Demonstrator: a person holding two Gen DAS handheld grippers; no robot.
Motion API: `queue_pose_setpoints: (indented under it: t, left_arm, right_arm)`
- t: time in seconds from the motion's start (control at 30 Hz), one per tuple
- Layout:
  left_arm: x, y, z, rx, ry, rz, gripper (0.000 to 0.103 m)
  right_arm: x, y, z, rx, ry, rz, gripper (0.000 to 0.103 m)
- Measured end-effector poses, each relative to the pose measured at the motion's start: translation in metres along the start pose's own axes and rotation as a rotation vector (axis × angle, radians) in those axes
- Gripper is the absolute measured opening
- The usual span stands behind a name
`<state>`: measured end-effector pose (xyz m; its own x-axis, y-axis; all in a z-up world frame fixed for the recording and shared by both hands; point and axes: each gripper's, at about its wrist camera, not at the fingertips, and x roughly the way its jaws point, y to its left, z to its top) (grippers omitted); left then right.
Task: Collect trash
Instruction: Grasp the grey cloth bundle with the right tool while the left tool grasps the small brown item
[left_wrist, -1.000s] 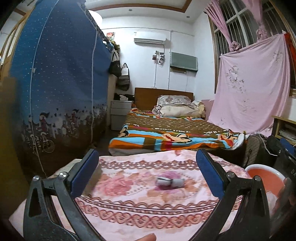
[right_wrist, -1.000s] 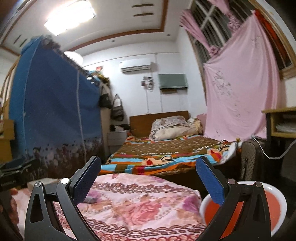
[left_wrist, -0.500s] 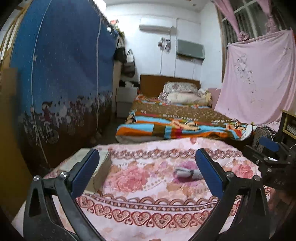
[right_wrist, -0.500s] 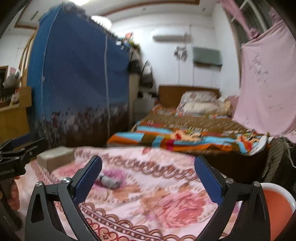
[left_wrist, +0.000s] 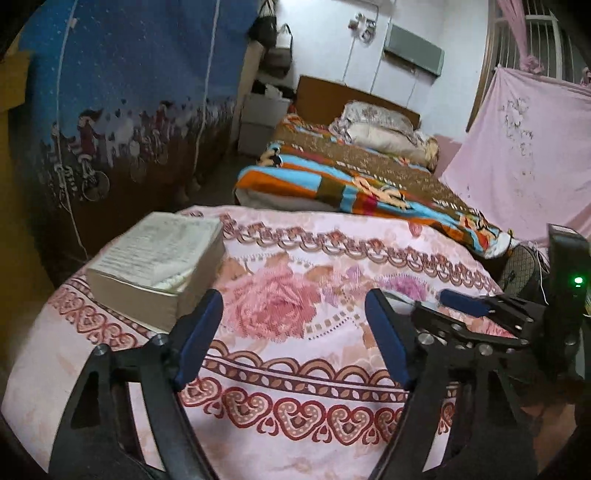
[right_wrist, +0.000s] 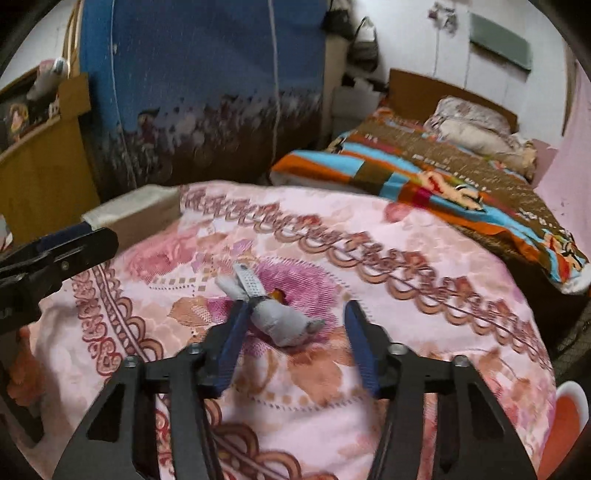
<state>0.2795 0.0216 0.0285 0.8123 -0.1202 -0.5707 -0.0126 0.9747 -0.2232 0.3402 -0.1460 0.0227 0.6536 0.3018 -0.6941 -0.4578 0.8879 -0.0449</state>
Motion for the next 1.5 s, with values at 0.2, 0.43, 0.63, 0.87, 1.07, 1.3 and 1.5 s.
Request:
queue_pose_setpoints:
  t: [0.2, 0.43, 0.63, 0.87, 1.07, 1.3, 1.5]
  left_arm:
    - [0.009, -0.009, -0.001, 0.047, 0.055, -0.037, 0.057]
    - [0.017, -0.016, -0.004, 0.09, 0.103, -0.067, 0.056]
    - [0.019, -0.021, -0.005, 0.116, 0.118, -0.076, 0.056]
    - [0.029, -0.037, -0.003, 0.148, 0.154, -0.121, 0.054]
    - [0.046, -0.067, 0.001, 0.198, 0.198, -0.182, 0.047]
    - [0.062, -0.106, 0.002, 0.272, 0.225, -0.251, 0.041]
    - [0.074, -0.119, -0.002, 0.308, 0.282, -0.276, 0.024]
  right_arm:
    - [-0.007, -0.003, -0.004, 0.012, -0.01, 0.017, 0.025]
    - [-0.021, -0.036, -0.01, 0.169, -0.046, 0.007, 0.025]
    - [-0.026, -0.057, -0.019, 0.293, -0.055, 0.031, 0.025]
    - [-0.04, -0.055, -0.021, 0.297, -0.116, -0.017, 0.024]
    - [-0.054, -0.065, -0.025, 0.339, -0.161, -0.054, 0.022]
    - [-0.06, -0.08, -0.03, 0.369, -0.163, -0.083, 0.018]
    - [-0.058, -0.101, -0.039, 0.463, -0.148, -0.039, 0.018]
